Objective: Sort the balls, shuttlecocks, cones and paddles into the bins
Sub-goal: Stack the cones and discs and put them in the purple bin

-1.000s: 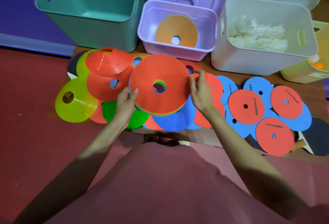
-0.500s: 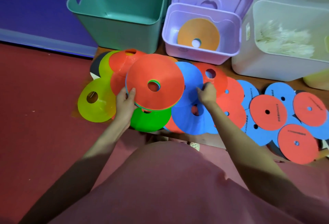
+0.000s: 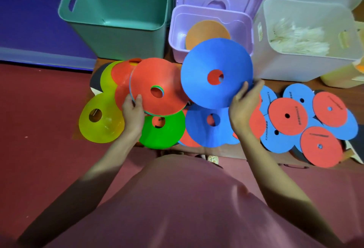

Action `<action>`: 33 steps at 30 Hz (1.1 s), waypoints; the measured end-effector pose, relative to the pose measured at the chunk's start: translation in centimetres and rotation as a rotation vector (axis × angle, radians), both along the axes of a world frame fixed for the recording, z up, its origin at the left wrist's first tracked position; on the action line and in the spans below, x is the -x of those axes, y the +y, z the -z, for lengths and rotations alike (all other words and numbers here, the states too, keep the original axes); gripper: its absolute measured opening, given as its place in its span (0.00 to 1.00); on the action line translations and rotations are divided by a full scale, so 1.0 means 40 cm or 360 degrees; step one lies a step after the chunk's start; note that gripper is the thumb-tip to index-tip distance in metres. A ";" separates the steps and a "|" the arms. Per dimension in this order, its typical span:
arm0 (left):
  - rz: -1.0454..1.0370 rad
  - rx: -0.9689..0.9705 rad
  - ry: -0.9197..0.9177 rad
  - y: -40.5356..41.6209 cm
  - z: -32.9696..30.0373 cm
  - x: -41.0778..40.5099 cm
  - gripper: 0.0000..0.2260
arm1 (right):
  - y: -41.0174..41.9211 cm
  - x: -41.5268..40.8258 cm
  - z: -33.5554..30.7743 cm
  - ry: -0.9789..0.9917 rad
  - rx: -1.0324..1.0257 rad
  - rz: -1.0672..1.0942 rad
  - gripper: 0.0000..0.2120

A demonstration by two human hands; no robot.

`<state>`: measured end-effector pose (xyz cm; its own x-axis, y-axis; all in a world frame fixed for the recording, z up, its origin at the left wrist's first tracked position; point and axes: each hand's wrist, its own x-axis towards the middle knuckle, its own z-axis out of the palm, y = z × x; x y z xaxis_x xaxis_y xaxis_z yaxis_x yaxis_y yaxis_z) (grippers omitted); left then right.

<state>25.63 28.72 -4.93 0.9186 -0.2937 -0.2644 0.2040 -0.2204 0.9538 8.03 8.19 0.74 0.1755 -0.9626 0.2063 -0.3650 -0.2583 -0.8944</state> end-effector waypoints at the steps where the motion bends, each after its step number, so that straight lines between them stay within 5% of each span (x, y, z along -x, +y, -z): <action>1: 0.0028 -0.0013 -0.0001 -0.007 -0.024 0.007 0.09 | 0.005 -0.010 0.000 0.0001 0.0001 -0.0032 0.02; 11: 0.0342 0.0142 0.0174 -0.051 -0.080 0.053 0.07 | 0.066 -0.078 0.074 0.0331 0.0010 -0.0591 0.05; 18: 0.0241 0.0051 0.0118 -0.030 -0.053 0.048 0.06 | 0.087 -0.011 0.092 0.0421 -0.0135 -0.0448 0.08; 21: 0.0203 0.0056 0.0121 -0.022 -0.043 0.043 0.07 | 0.101 0.036 0.136 0.0769 -0.0275 -0.0507 0.04; 24: 0.0193 0.0050 0.0138 -0.011 -0.031 0.040 0.06 | 0.128 0.067 0.167 0.1247 -0.0483 -0.0727 0.14; 28: 0.0208 0.0056 0.0098 0.001 -0.023 0.038 0.06 | 0.148 0.076 0.184 0.1331 -0.0568 -0.1029 0.24; 33: 0.0232 0.0119 0.0100 0.000 -0.034 0.046 0.08 | 0.153 0.080 0.152 0.1492 -0.0407 -0.0681 0.46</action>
<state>23.78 28.72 -3.57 0.8473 -0.4436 -0.2921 0.2347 -0.1807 0.9551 4.82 14.31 -5.33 0.4937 -0.7787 -0.3871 -0.8603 -0.3722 -0.3483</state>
